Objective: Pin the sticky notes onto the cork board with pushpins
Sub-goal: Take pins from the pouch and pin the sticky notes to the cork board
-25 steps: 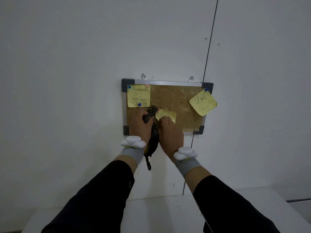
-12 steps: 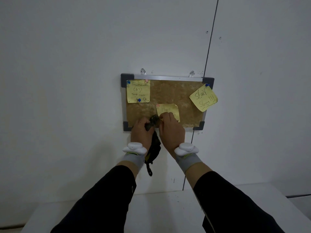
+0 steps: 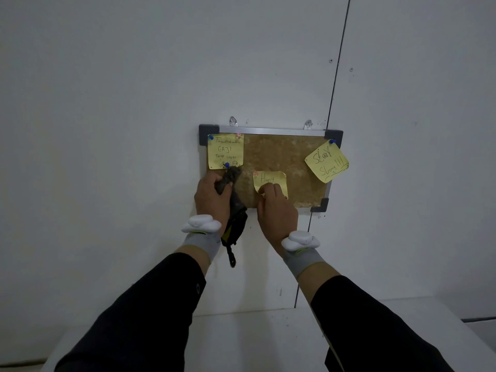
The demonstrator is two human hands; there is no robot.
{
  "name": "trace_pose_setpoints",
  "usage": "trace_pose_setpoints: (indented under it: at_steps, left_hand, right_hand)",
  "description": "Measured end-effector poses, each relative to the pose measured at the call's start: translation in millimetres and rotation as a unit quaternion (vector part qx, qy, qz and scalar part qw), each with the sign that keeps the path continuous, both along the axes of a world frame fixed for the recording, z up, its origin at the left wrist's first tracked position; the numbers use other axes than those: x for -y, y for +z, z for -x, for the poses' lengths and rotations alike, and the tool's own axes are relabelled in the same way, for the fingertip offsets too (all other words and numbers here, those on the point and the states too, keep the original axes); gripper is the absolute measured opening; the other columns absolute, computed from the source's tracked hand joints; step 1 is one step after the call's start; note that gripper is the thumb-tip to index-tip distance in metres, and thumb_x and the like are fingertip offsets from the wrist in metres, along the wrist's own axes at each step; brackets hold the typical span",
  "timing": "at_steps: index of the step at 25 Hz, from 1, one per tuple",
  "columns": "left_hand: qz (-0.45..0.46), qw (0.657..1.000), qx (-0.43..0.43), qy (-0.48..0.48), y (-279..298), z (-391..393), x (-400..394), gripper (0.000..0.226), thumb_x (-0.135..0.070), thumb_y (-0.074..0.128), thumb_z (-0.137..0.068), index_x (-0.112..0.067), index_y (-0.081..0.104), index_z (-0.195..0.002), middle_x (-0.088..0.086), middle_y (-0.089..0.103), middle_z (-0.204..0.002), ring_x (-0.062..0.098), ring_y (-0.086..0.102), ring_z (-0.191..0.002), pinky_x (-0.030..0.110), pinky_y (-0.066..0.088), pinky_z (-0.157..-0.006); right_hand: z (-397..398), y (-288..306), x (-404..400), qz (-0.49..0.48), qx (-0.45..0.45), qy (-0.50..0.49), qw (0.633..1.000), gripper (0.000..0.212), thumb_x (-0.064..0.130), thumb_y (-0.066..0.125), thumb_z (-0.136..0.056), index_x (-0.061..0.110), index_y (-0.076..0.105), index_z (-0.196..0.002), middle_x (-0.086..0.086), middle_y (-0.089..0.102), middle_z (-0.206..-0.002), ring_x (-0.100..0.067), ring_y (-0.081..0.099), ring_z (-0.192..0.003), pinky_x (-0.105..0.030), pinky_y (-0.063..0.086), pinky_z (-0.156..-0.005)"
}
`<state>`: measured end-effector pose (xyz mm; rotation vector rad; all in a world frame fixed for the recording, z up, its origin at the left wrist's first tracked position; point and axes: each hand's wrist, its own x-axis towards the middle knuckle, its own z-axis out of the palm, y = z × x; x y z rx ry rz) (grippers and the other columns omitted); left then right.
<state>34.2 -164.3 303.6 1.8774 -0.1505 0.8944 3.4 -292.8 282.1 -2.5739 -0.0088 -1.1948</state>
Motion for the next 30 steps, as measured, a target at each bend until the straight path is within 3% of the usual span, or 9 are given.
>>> trace_pose_setpoints:
  at_steps: [9, 13, 21, 26, 30]
  left_hand:
    - [0.009, 0.999, -0.050, 0.003, -28, -2, -10, 0.013, -0.017, 0.061, -0.087, -0.006, 0.056, -0.091, 0.015, 0.060, -0.095, 0.021, 0.051, -0.080, 0.024, 0.032, -0.066]
    - [0.010, 0.998, -0.066, 0.013, -35, 2, -12, 0.015, -0.016, 0.061, -0.087, -0.004, 0.056, -0.095, 0.018, 0.059, -0.096, 0.030, 0.055, -0.086, 0.025, 0.031, -0.066]
    - [0.100, 0.995, -0.017, 0.010, -3, 1, -27, 0.021, -0.023, 0.059, -0.089, -0.005, 0.052, -0.097, 0.016, 0.061, -0.096, 0.028, 0.056, -0.086, 0.029, 0.038, -0.072]
    - [0.078, 0.996, -0.026, 0.020, -3, -6, -31, 0.022, -0.019, 0.061, -0.087, -0.004, 0.052, -0.099, 0.015, 0.054, -0.101, 0.020, 0.048, -0.085, 0.027, 0.035, -0.073]
    - [0.068, 0.996, -0.049, 0.013, -17, -5, -34, 0.020, -0.016, 0.061, -0.087, -0.002, 0.052, -0.099, 0.019, 0.054, -0.104, 0.028, 0.053, -0.091, 0.028, 0.037, -0.074]
  right_hand:
    - [-3, -6, -7, 0.005, -0.019, 0.003, 1.000, 0.018, 0.020, 0.043, -0.094, 0.009, 0.053, -0.103, -0.009, 0.056, -0.099, -0.030, 0.058, -0.070, -0.031, 0.034, -0.047]
    - [-3, -8, -7, 0.015, -0.035, -0.002, 0.999, 0.020, 0.022, 0.040, -0.095, 0.010, 0.051, -0.107, -0.007, 0.055, -0.102, -0.028, 0.059, -0.073, -0.031, 0.036, -0.047]
    - [-4, -7, -10, 0.014, -0.053, -0.011, 0.998, 0.021, 0.023, 0.038, -0.096, 0.011, 0.049, -0.109, -0.006, 0.054, -0.106, -0.027, 0.059, -0.072, -0.034, 0.042, -0.049]
    - [-9, -11, -14, 0.009, -0.045, -0.007, 0.999, 0.018, 0.022, 0.040, -0.095, 0.010, 0.051, -0.104, -0.007, 0.054, -0.102, -0.028, 0.058, -0.067, -0.032, 0.039, -0.047]
    - [-10, -15, -11, 0.002, -0.048, 0.000, 0.999, 0.017, 0.019, 0.042, -0.093, 0.009, 0.051, -0.104, -0.008, 0.054, -0.102, -0.029, 0.057, -0.067, -0.033, 0.041, -0.046]
